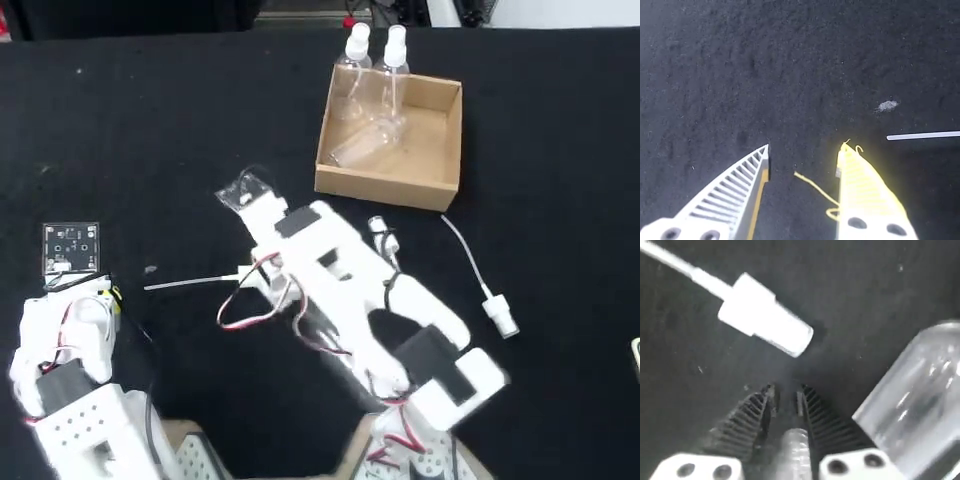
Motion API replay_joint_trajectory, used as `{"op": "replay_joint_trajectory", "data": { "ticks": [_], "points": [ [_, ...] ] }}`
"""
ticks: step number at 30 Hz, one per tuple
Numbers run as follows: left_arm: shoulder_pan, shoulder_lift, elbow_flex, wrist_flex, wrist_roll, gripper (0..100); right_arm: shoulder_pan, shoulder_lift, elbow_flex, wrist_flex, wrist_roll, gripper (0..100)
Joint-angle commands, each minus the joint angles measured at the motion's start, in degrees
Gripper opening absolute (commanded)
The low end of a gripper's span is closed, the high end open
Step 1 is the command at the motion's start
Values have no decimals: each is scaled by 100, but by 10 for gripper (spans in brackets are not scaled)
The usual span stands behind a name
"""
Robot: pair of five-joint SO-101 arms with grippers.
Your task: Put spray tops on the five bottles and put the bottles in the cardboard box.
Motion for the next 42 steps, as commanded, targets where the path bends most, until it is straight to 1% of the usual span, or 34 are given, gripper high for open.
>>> {"op": "replay_joint_trajectory", "data": {
  "ticks": [1, 3, 6, 9, 10, 12, 15, 18, 23, 29, 35, 40, 42],
  "points": [
    [22, -70, -66, -193, -35, 213, 246, -145, -215, -782, 826, 46],
    [22, -70, -66, -176, -35, 213, 114, -180, -198, -571, 686, 125],
    [13, -70, -66, -167, -35, 213, -44, -215, -418, 149, 484, 229],
    [48, -70, -66, -193, -35, 213, -44, -514, -804, 1116, 413, 248],
    [57, -70, -66, -193, -35, 213, -53, -673, -892, 1424, 545, 252],
    [66, -70, -57, -193, -35, 213, -88, -1068, -875, 1978, 1134, 263],
    [66, -70, -48, -193, -35, 213, -229, -1807, -382, 2347, 1908, 315],
    [66, -70, 31, -211, -35, 213, -255, -2431, 470, 2171, 2330, 355],
    [75, -70, 84, -211, -35, 213, -255, -2853, 1868, 1371, 2734, 338],
    [75, -70, 66, -211, -35, 213, -246, -2844, 2501, 519, 2743, 336],
    [75, -70, 84, -211, -35, 213, -220, -2844, 3213, -659, 2558, 335],
    [75, -70, 57, -202, -35, 213, -149, -2835, 3424, -721, 2514, 334],
    [75, -70, 48, -202, -35, 213, 18, -2835, 3407, -712, 2514, 289]
  ]
}}
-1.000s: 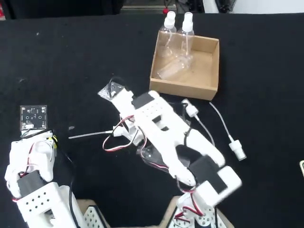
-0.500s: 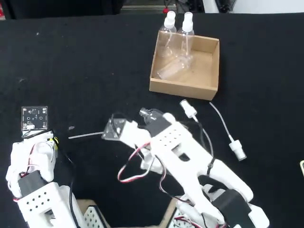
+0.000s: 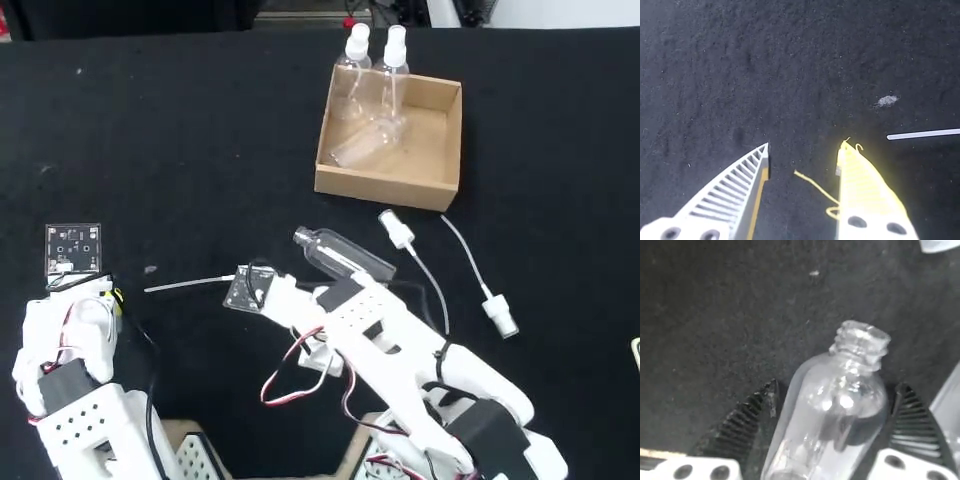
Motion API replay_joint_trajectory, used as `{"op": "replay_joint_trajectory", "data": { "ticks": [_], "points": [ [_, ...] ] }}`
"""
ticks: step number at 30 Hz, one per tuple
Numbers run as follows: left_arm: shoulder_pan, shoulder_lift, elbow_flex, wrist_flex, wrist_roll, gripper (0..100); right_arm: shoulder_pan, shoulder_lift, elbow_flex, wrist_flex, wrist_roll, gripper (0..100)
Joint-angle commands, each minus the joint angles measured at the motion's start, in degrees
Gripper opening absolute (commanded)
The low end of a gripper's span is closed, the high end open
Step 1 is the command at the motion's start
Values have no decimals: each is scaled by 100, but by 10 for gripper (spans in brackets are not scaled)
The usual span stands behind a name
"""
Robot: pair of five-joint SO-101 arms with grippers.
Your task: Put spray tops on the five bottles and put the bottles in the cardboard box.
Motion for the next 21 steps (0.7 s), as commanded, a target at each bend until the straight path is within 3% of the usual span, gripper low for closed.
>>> {"op": "replay_joint_trajectory", "data": {
  "ticks": [1, 6, 10, 13, 17, 21],
  "points": [
    [75, -70, -110, -114, -26, 213, 316, -233, -48, -97, -79, 247],
    [189, -70, -92, -114, -26, 213, 791, -295, -681, 149, -1196, 6],
    [743, -70, -119, -123, 264, 213, 985, -303, -2009, 1495, -1741, 15],
    [1305, 0, -453, -114, 659, 213, 1187, -400, -2888, 2268, -1741, 10],
    [1965, 360, -1288, 457, 677, 215, 1741, -1121, -3178, 2312, -1732, 11],
    [2589, 1785, -2712, 1345, 369, 216, 2171, -2062, -2791, 2365, -1521, 11]
  ]
}}
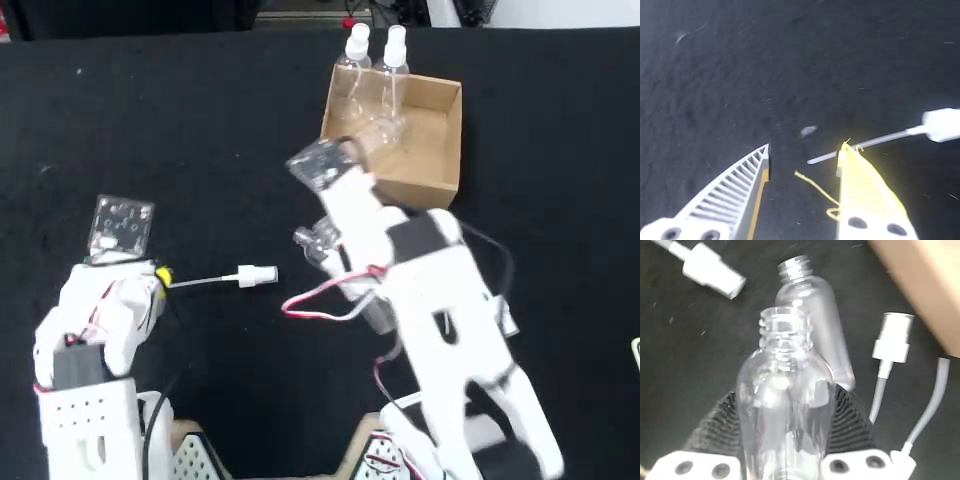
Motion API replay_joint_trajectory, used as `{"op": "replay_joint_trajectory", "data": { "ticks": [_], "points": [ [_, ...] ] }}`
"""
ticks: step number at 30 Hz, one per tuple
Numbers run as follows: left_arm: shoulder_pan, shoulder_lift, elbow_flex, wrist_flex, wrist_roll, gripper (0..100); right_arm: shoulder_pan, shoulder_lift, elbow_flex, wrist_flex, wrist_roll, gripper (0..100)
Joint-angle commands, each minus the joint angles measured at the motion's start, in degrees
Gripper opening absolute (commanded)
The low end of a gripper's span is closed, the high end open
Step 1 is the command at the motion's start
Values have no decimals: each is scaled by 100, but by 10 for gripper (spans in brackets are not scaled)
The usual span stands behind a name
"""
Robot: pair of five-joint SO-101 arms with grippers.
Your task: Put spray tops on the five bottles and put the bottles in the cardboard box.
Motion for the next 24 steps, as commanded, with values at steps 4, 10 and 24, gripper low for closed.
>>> {"op": "replay_joint_trajectory", "data": {
  "ticks": [4, 10, 24],
  "points": [
    [1499, 3103, -3020, 1486, -1336, 216, 923, -1789, 497, 70, 589, 11],
    [2070, 5389, -4233, 1582, -2286, 218, 1582, -2264, 708, 492, 668, 11],
    [3204, 6927, -4629, 1196, -3341, 307, 3895, -2273, 848, 668, 1978, 11]
  ]
}}
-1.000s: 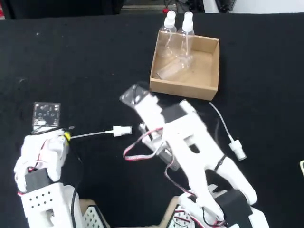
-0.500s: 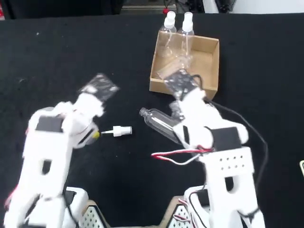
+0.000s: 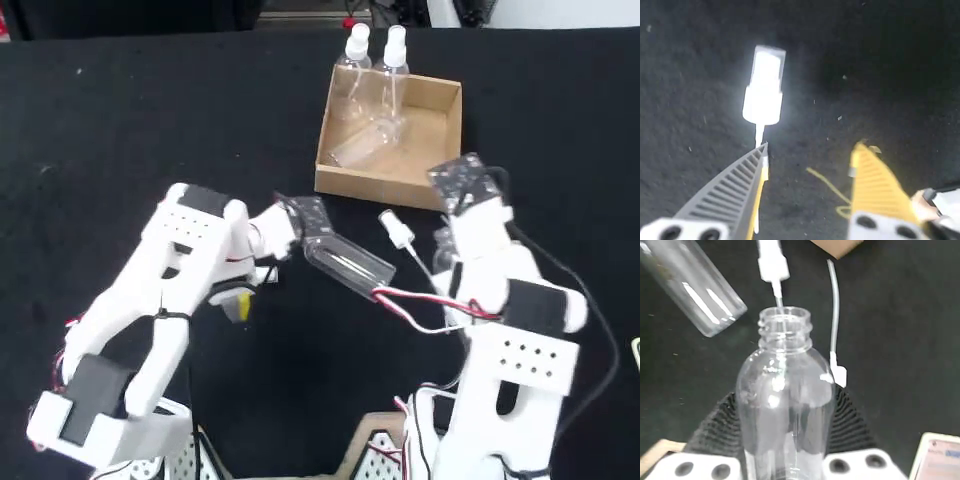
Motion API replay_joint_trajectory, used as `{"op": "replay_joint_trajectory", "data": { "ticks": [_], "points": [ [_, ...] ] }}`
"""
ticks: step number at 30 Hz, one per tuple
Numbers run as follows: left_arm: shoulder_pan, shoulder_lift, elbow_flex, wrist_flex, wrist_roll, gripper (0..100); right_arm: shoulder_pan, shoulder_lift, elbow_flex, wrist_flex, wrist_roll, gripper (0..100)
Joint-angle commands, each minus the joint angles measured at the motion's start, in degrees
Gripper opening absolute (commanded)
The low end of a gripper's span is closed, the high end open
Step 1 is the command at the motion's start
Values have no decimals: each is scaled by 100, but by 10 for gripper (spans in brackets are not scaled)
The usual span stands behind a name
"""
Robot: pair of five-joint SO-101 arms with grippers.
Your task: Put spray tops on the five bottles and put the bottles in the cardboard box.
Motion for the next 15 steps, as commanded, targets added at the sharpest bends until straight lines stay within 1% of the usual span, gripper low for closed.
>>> {"op": "replay_joint_trajectory", "data": {
  "ticks": [1, 5, 7, 12, 15],
  "points": [
    [171, 18, -330, -475, -105, 307, 571, -127, 145, 53, 501, 11],
    [215, 123, -259, -615, -396, 307, 809, -145, 514, 18, 853, 11],
    [259, 290, -303, -633, -396, 307, 826, -145, 620, 18, 949, 11],
    [303, 853, -303, -1240, -369, 306, 826, -145, 690, 18, 958, 11],
    [277, 1081, -303, -1442, -369, 306, 826, -145, 699, 18, 958, 11]
  ]
}}
